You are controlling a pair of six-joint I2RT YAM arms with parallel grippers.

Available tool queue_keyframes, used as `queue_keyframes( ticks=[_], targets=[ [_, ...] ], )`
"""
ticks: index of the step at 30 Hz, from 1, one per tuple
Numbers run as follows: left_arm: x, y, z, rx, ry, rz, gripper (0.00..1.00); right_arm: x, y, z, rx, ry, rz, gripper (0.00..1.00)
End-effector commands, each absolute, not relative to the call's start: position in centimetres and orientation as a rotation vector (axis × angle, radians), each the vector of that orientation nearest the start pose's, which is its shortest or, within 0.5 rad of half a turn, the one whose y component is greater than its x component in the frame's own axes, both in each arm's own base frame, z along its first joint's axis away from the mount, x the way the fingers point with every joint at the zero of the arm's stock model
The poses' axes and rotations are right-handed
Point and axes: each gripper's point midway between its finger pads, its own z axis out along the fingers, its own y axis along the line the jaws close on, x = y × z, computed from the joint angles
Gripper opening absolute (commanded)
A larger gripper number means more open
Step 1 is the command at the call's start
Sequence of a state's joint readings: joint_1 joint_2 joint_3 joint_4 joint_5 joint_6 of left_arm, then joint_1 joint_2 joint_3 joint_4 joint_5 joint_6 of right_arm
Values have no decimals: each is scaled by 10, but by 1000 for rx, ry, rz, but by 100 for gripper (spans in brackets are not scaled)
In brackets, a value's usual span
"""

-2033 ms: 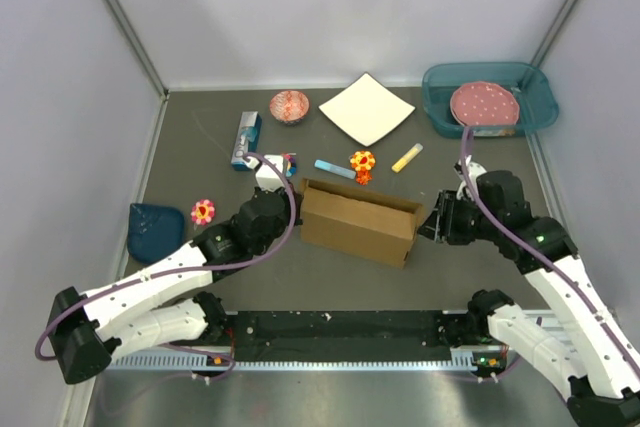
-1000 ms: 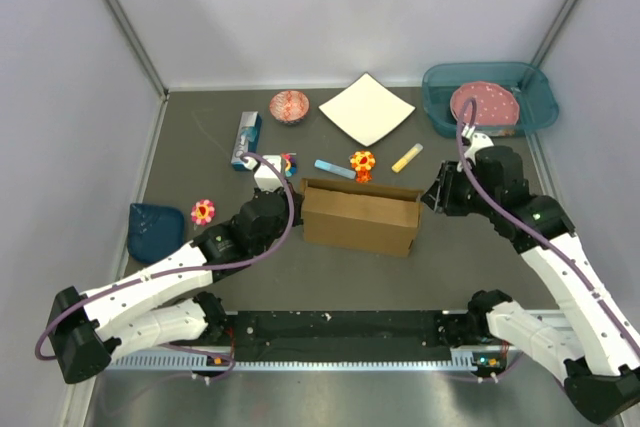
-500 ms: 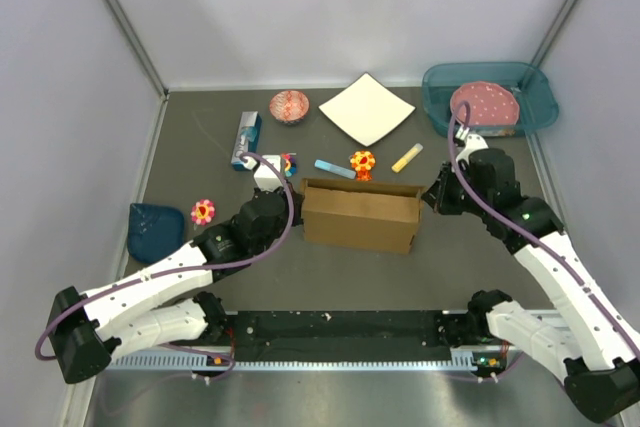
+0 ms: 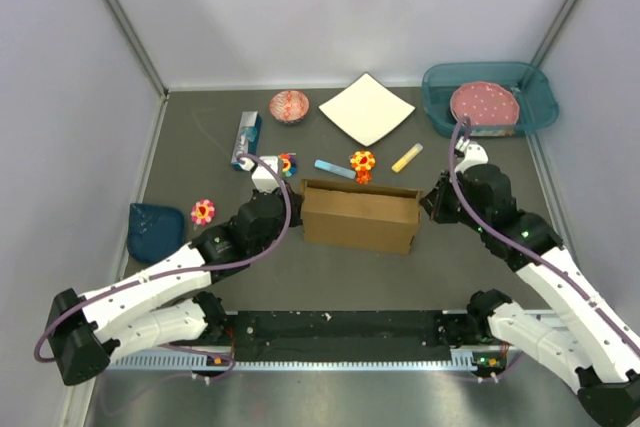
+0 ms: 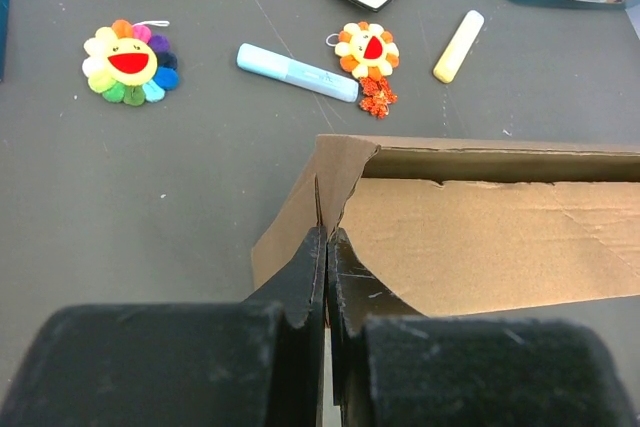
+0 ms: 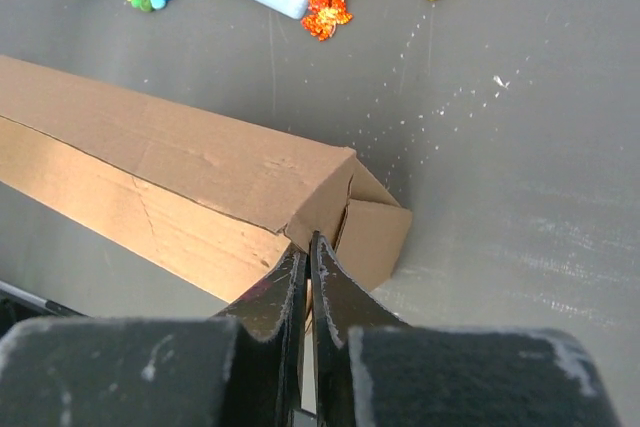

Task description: Fold the paper box

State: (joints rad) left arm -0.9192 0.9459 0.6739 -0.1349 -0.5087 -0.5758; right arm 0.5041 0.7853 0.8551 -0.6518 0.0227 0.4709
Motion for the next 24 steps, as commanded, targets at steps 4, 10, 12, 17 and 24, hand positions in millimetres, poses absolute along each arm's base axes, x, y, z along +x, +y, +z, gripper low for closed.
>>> queue_keyframes(
  ticks=[4,10,12,17,24],
  targets=[
    [213,-192,120,147,2204,-340,0,178,126,148,-5,2500,347,0],
    [214,-192,123,145,2198,-341,0,171,119,135,4,2557,224,0],
    [214,-191,125,141,2196,-342,0,171,117,132,12,2569,196,0],
    [214,-186,136,133,2174,-335,12,173,116,135,23,2554,191,0],
    [216,-180,164,82,2085,-385,37,173,117,136,26,2554,197,0]
  ],
)
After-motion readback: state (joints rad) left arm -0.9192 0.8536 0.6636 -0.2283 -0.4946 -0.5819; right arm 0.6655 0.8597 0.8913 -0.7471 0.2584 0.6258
